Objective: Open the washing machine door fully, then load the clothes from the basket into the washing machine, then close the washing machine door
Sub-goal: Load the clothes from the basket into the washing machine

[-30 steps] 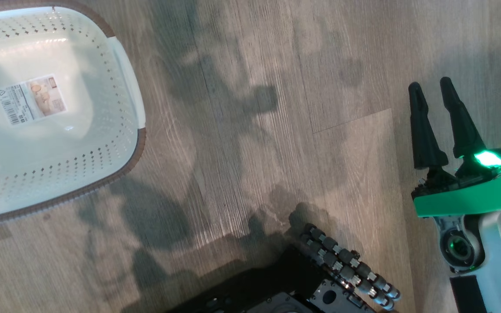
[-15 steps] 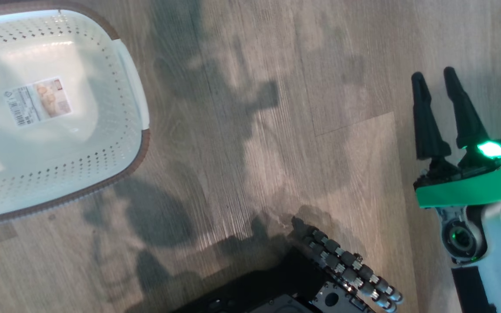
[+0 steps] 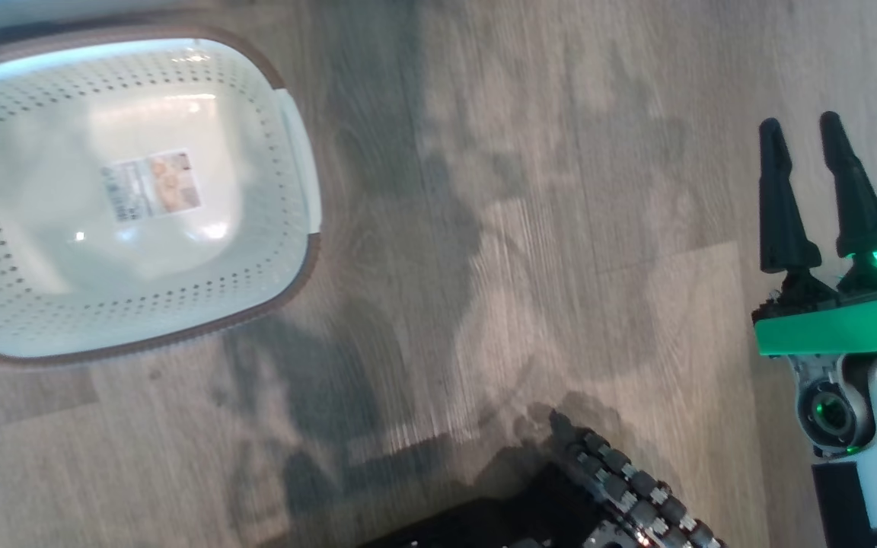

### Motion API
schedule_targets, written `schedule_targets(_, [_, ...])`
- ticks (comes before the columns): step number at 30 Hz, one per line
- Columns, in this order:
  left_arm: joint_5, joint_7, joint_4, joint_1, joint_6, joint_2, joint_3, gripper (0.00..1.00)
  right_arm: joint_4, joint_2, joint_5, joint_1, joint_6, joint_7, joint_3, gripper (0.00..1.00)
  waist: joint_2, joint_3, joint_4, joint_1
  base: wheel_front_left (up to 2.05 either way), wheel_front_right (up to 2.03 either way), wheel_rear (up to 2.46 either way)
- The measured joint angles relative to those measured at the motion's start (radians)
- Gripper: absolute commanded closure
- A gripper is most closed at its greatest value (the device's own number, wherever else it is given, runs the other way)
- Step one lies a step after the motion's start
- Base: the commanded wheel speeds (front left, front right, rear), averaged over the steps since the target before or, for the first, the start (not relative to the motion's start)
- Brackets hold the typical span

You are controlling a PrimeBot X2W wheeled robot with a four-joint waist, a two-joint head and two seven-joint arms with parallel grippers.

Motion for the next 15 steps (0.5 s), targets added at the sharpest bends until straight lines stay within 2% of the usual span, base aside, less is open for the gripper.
schedule_targets(6, [-0.048, -0.04, -0.11, 0.134, 0.019, -0.003, 0.023, 0.0, 0.001, 0.0, -0.03, 0.007, 0.0, 0.0, -0.032, 0.0, 0.0, -0.043, 0.039, 0.0, 0.0, 0.0, 0.0])
schedule_targets(15, [-0.079, -0.093, -0.401, 0.452, 0.133, -0.001, 0.03, 0.0, -0.003, 0.0, -0.078, 0.044, 0.0, 0.0, -0.072, 0.0, 0.0, -0.108, 0.099, 0.0, 0.0, 0.0, 0.0])
